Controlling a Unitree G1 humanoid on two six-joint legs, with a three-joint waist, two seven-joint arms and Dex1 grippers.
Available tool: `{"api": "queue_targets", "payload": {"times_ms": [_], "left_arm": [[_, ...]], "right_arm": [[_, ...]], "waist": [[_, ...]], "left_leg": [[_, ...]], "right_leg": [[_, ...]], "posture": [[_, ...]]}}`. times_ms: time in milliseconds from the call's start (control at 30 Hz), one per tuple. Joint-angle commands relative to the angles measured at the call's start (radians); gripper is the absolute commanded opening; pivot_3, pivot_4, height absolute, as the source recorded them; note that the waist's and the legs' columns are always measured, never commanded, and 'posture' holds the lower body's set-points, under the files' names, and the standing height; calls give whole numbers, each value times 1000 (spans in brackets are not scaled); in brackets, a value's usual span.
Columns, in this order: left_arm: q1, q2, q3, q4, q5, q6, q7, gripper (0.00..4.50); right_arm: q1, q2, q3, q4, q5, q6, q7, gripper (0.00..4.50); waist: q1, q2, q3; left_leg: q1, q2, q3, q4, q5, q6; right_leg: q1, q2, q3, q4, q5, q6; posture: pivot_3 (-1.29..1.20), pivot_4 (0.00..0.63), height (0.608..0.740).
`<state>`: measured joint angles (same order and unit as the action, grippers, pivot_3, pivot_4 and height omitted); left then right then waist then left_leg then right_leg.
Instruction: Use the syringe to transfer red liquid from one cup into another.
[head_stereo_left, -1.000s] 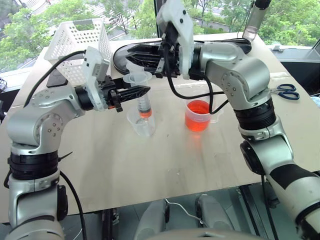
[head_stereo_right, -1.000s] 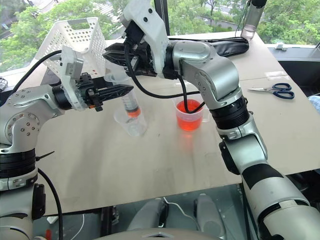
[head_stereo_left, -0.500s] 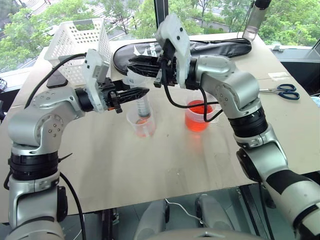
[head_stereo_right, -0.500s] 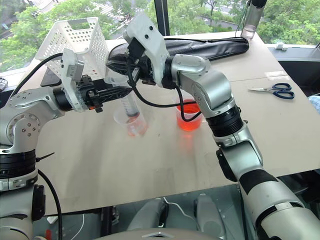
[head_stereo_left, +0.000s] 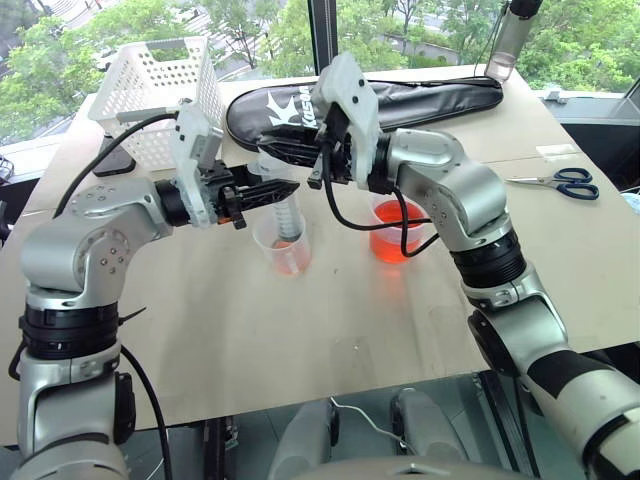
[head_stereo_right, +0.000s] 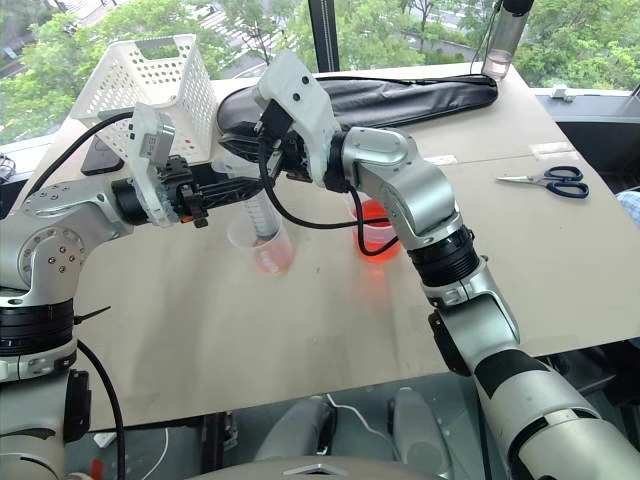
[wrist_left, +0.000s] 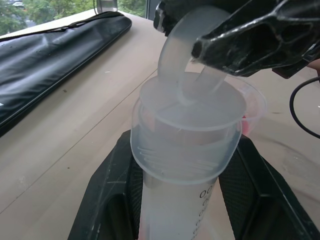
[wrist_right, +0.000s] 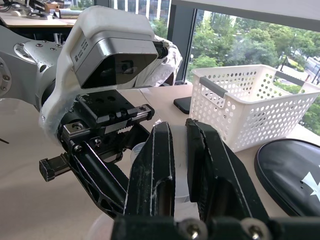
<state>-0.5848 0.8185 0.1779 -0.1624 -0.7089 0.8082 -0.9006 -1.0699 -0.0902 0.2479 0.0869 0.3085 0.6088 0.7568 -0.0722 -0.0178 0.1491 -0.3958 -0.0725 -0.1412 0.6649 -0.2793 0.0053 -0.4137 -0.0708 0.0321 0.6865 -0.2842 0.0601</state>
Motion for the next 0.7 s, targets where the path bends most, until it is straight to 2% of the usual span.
{"api": "queue_targets", "payload": {"times_ms": [33, 700], "left_arm": [[-43, 16, 97, -20, -24, -43, 14, 1548], [26, 23, 76, -72, -12, -66, 11, 1548]], "right_arm": [[32, 2, 73, 27, -27, 26, 31, 85], [-80, 5, -21, 65, 0, -17, 19, 85]], "waist": [[0, 0, 0], [0, 0, 0]], "left_leg": [[0, 0, 0, 0, 0, 0], [0, 0, 0, 0, 0, 0]], "right_leg": [[0, 0, 0, 0, 0, 0], [0, 0, 0, 0, 0, 0]], "posture": [[0, 150, 740], [0, 150, 740]]}}
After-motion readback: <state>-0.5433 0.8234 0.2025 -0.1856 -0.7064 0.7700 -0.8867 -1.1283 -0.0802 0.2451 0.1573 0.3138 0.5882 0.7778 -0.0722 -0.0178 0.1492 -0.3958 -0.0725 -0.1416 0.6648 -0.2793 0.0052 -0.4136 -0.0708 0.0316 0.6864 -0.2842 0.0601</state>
